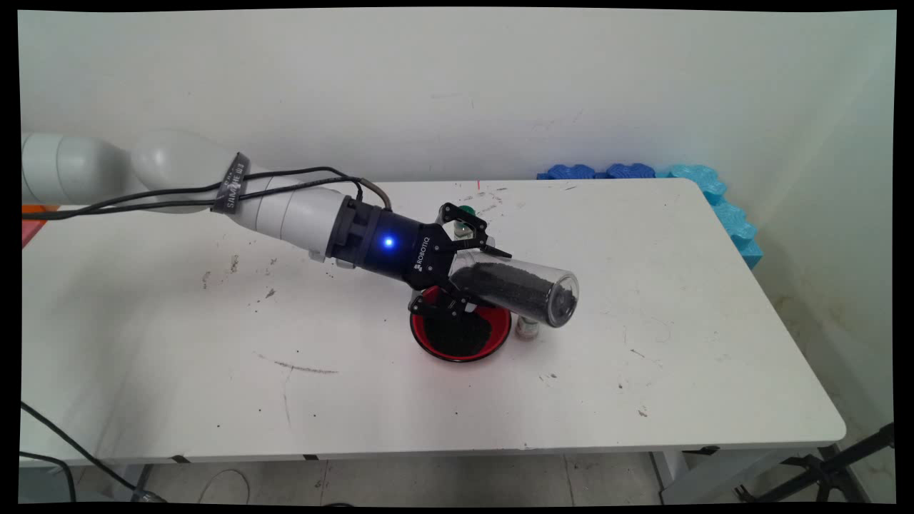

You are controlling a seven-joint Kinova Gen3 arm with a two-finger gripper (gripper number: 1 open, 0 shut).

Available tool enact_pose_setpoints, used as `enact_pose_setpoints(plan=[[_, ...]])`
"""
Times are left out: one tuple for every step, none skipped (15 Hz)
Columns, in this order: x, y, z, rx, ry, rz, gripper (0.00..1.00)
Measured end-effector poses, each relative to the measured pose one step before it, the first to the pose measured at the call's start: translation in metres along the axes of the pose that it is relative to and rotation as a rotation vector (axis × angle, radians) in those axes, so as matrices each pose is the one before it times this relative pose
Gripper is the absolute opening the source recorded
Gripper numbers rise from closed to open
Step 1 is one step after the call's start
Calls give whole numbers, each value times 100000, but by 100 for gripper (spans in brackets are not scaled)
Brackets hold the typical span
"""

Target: Pour the black seasoning powder in the red bowl

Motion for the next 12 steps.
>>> enact_pose_setpoints(plan=[[-21, 10, 2, -133, 46, -177, 0], [-31, 19, 7, -145, 46, -227, 0], [-19, 15, 8, -75, 27, -108, 0], [-21, -1, 5, -90, 34, -109, 0], [-9, -14, -6, -50, 24, -28, 0], [-6, -32, -2, 7, 23, 50, 0], [-1, -30, -11, 20, 32, 272, 0], [25, -34, -21, 132, 99, 599, 0], [32, -41, -33, 293, 108, 929, 0], [40, -45, -40, 426, 91, 1474, 0], [51, -25, -47, 550, 44, 1994, 0], [41, -14, -48, 651, 6, 2384, 0]])
